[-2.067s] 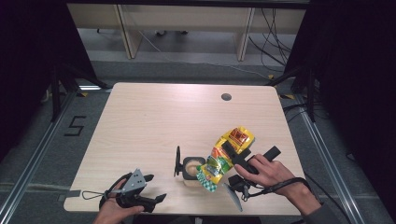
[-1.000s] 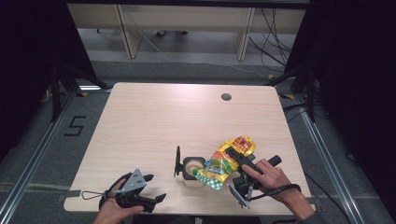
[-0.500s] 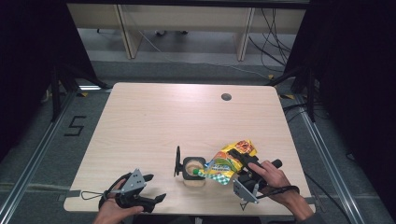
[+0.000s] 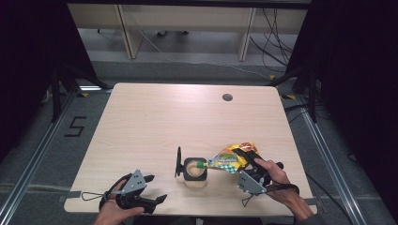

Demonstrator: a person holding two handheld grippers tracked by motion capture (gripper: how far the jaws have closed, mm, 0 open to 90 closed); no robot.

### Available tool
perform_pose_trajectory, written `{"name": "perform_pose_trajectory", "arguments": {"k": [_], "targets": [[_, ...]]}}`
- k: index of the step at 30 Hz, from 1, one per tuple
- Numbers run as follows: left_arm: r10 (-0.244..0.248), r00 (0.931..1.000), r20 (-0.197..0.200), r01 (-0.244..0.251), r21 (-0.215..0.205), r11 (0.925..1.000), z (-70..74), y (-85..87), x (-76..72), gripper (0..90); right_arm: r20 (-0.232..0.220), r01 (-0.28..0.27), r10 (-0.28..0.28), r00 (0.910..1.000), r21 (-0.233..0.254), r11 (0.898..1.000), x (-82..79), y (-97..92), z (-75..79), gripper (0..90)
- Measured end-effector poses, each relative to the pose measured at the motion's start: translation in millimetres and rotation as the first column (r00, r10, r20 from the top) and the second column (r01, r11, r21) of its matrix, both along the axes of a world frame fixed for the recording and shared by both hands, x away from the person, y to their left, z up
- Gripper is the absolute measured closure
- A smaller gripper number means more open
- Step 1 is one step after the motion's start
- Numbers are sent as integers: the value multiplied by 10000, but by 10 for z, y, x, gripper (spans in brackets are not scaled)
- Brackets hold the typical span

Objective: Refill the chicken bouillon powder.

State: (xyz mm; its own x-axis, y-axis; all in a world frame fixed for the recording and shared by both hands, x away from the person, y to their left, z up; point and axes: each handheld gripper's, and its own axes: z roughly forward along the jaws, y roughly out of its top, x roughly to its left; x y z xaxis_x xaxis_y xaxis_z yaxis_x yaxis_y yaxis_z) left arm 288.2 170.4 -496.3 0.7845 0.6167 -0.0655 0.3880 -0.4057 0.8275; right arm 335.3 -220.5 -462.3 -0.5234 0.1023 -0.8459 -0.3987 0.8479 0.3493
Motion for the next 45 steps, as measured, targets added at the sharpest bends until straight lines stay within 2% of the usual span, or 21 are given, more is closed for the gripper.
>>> {"name": "perform_pose_trajectory", "arguments": {"k": [1, 2, 6, 7, 18, 22, 23, 26, 27, 29, 32, 34, 35, 37, 38, 39, 41, 42, 43, 44, 45], "targets": [[-68, 9999, 113, 67, 93, 9999, 7, 6, 5, 184, 122, -272, 273, 9996, -85, 9996, 32, -10, 26, 491], [-107, 9999, 91, 107, 55, 9999, 7, 7, 6, 184, -300, 34, -23, 9995, 388, 9992, 23, -33, 5, 491], [-57, 10000, 68, 57, -2, 10000, 7, 4, 1, 185, -978, 24, 106, 9951, 1318, 9913, 71, -101, 8, 503], [-117, 9999, 95, 116, 91, 9999, 10, 9, 4, 184, -1389, 193, 38, 9903, 1646, 9862, 63, -124, 6, 506], [48, 10000, -49, -48, -31, 10000, 12, -2, -14, 184, -2670, 557, 382, 9629, 3354, 9404, 153, -290, -53, 532], [9, 10000, 66, -10, 57, 10000, 15, 6, -6, 184, -3215, 840, 728, 9441, 4483, 8899, 192, -349, -37, 534], [42, 10000, -51, -42, 3, 10000, 10, 2, -9, 184, -3260, 848, 738, 9425, 4466, 8907, 203, -359, -28, 534], [96, 9999, -37, -97, -164, 9998, 9, -9, -18, 184, -3679, 1124, 1025, 9242, 5186, 8476, 234, -387, -47, 539], [5, 10000, 62, -7, 229, 9997, 18, 13, -3, 184, -3861, 1208, 1109, 9158, 5279, 8406, 240, -395, -52, 540], [-156, 9996, 218, 150, 272, 9995, 23, 19, 6, 184, -4039, 1430, 1179, 9072, 5596, 8163, 275, -416, -74, 541], [70, 10000, -4, -70, -91, 9999, 14, -3, -14, 184, -4140, 1602, 1303, 9009, 5962, 7867, 333, -471, -112, 541], [105, 9999, -17, -105, -199, 9997, 13, -10, -17, 184, -4223, 1738, 1298, 8971, 6075, 7751, 368, -508, -129, 541], [79, 10000, -1, -79, -136, 9999, 14, -5, -15, 184, -4392, 1950, 1304, 8889, 6204, 7597, 372, -512, -142, 541], [87, 10000, -24, -88, -172, 9998, 11, -10, -16, 184, -4594, 2169, 1287, 8789, 6250, 7499, 399, -538, -157, 541], [80, 10000, -26, -81, -168, 9998, 10, -11, -16, 184, -4559, 2191, 1249, 8812, 6282, 7465, 428, -555, -167, 541], [84, 10000, -28, -84, -168, 9998, 10, -11, -16, 184, -4713, 2274, 1315, 8721, 6284, 7439, 440, -558, -179, 541], [78, 10000, -37, -79, -174, 9998, 9, -12, -16, 184, -4651, 2311, 1227, 8767, 6310, 7406, 479, -565, -213, 541], [80, 10000, -41, -81, -177, 9998, 9, -13, -17, 184, -4903, 2593, 1094, 8647, 6222, 7386, 479, -562, -239, 541], [74, 10000, -37, -74, -171, 9998, 9, -13, -17, 184, -4915, 2605, 999, 8652, 6107, 7478, 489, -564, -253, 541], [-60, 9999, 106, 61, -71, 10000, 13, -6, -7, 184, -5117, 2648, 1011, 8532, 5920, 7612, 496, -569, -264, 543], [-127, 9998, 153, 127, 21, 9999, 17, 1, -3, 184, -5112, 2706, 941, 8543, 5919, 7592, 499, -562, -291, 546]]}}
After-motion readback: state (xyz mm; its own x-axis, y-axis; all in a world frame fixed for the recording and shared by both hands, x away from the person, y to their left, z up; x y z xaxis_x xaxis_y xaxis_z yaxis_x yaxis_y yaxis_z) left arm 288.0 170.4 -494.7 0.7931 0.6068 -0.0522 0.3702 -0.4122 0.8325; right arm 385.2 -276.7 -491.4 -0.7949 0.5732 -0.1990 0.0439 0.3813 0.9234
